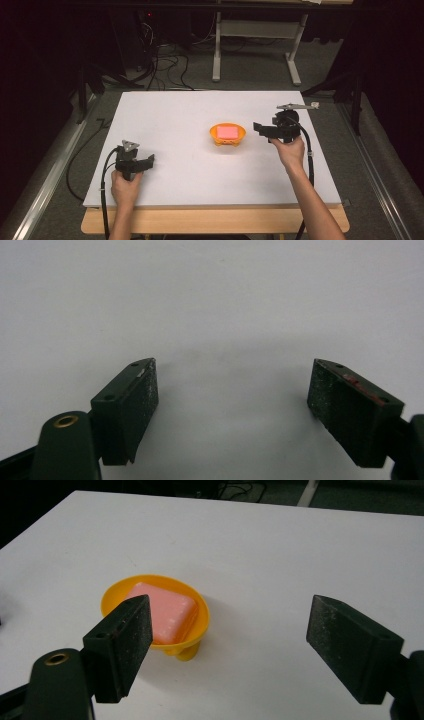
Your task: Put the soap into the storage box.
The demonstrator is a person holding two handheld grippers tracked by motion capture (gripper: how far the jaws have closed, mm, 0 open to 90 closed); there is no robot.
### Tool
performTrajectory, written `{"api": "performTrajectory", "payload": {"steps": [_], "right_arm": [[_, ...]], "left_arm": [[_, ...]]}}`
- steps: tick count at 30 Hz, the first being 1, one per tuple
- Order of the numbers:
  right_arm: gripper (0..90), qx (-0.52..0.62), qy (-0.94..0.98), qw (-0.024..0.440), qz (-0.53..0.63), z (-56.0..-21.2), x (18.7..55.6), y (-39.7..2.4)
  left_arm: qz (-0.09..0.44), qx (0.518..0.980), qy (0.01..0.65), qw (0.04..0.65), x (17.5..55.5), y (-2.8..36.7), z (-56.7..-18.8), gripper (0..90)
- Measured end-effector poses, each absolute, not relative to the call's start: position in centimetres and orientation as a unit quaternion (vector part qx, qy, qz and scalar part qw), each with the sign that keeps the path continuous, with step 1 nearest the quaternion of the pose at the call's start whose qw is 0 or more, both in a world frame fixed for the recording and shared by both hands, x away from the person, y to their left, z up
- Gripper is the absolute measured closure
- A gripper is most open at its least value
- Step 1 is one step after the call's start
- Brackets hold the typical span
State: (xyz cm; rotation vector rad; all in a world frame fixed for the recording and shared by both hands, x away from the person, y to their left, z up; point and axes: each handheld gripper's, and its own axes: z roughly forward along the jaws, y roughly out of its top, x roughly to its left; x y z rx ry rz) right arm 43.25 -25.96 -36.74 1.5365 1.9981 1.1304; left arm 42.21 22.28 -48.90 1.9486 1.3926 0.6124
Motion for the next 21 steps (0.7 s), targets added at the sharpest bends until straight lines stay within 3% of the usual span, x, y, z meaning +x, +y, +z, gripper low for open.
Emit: {"api": "performTrajectory", "payload": {"steps": [21], "right_arm": [[19.0, 0.559, 0.694, 0.201, 0.408, -37.3, 42.0, -28.8]], "left_arm": [[0.233, 0.745, 0.532, 0.328, 42.2, 22.3, -48.9, 20.6]]}}
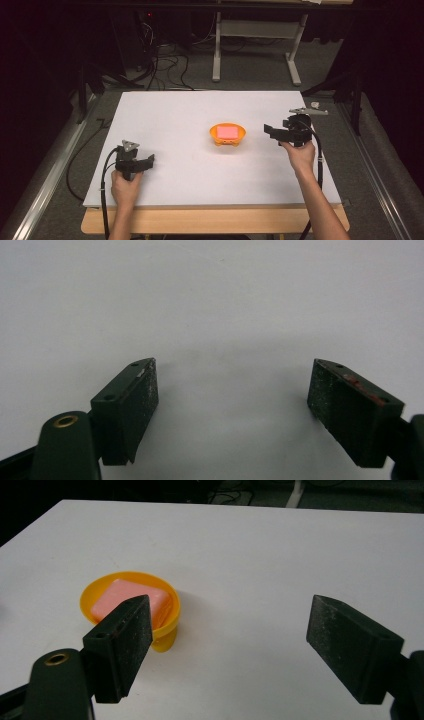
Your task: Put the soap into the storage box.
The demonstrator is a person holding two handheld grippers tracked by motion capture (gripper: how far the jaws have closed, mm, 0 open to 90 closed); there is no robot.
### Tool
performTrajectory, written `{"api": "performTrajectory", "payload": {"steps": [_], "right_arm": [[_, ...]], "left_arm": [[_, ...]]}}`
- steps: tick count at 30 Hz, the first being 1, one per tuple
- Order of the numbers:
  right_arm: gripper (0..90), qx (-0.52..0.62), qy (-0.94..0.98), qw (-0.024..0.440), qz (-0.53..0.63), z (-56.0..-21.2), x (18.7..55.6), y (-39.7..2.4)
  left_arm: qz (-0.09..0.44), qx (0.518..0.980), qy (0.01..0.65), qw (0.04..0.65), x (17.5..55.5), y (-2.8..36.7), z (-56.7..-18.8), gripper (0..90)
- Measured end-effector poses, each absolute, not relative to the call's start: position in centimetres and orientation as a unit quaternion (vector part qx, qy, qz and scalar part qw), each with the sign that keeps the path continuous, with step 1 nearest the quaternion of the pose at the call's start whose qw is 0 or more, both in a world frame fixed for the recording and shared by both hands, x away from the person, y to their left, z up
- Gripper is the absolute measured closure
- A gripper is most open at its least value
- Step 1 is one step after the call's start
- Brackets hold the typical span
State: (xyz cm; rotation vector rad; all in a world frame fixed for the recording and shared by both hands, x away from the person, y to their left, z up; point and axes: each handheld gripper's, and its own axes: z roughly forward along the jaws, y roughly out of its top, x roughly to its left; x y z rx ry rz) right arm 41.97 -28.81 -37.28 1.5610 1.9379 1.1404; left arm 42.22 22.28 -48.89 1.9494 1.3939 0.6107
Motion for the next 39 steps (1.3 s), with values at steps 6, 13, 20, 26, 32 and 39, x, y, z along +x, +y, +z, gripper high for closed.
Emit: {"api": "performTrajectory", "payload": {"steps": [6, 13, 20, 26, 32, 39], "right_arm": [[19.0, 0.565, 0.685, 0.203, 0.414, -37.9, 41.3, -29.6], [19.1, 0.571, 0.677, 0.202, 0.417, -38.8, 40.7, -30.4], [19.2, 0.576, 0.673, 0.202, 0.418, -39.6, 40.2, -31.2], [19.3, 0.581, 0.67, 0.202, 0.416, -40.4, 39.7, -31.6], [19.5, 0.581, 0.673, 0.205, 0.409, -41.5, 39.4, -31.9], [21.3, 0.586, 0.671, 0.212, 0.402, -42.7, 39.1, -32.1]], "left_arm": [[0.233, 0.745, 0.532, 0.328, 42.2, 22.3, -48.9, 20.6], [0.233, 0.745, 0.532, 0.328, 42.2, 22.3, -48.9, 20.7], [0.233, 0.745, 0.532, 0.328, 42.2, 22.3, -48.9, 20.7], [0.233, 0.745, 0.532, 0.328, 42.2, 22.3, -48.9, 20.7], [0.234, 0.745, 0.532, 0.328, 42.2, 22.3, -48.9, 20.6], [0.234, 0.745, 0.532, 0.328, 42.2, 22.3, -48.9, 20.7]]}}
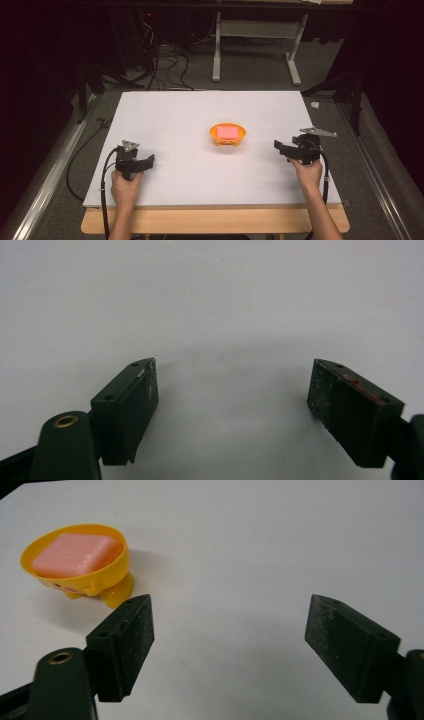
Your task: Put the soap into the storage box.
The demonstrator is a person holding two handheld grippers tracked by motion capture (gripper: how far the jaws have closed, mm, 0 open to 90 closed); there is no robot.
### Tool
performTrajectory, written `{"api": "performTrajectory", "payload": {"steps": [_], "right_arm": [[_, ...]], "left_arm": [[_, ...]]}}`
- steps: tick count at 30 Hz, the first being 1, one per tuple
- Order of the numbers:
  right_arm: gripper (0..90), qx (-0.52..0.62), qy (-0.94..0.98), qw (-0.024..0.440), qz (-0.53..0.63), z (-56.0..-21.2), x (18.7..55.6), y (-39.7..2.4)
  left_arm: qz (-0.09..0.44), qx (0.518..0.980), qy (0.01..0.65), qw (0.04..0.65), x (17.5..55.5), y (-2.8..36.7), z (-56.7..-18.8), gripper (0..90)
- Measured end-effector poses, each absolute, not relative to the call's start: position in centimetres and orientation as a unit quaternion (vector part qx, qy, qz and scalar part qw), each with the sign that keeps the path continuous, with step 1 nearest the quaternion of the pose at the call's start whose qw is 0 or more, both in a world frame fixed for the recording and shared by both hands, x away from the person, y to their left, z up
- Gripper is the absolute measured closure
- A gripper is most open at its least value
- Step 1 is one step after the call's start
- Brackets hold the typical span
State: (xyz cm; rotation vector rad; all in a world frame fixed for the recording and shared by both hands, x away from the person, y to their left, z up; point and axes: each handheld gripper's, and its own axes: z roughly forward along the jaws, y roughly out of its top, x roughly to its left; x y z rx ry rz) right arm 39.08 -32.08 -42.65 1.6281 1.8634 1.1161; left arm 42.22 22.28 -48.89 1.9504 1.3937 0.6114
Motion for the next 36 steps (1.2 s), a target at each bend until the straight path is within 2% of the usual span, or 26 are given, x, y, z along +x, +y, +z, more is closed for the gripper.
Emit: {"api": "performTrajectory", "payload": {"steps": [16, 24, 36], "right_arm": [[24.9, 0.596, 0.682, 0.224, 0.36, -45.9, 38.7, -32.0], [24.1, 0.582, 0.706, 0.257, 0.311, -47.4, 38.7, -31.1], [22.4, 0.581, 0.717, 0.25, 0.293, -48.2, 38.9, -30.8]], "left_arm": [[0.234, 0.745, 0.532, 0.328, 42.2, 22.3, -48.9, 20.6], [0.234, 0.744, 0.532, 0.328, 42.2, 22.3, -48.9, 20.7], [0.234, 0.745, 0.532, 0.328, 42.2, 22.3, -48.9, 20.7]]}}
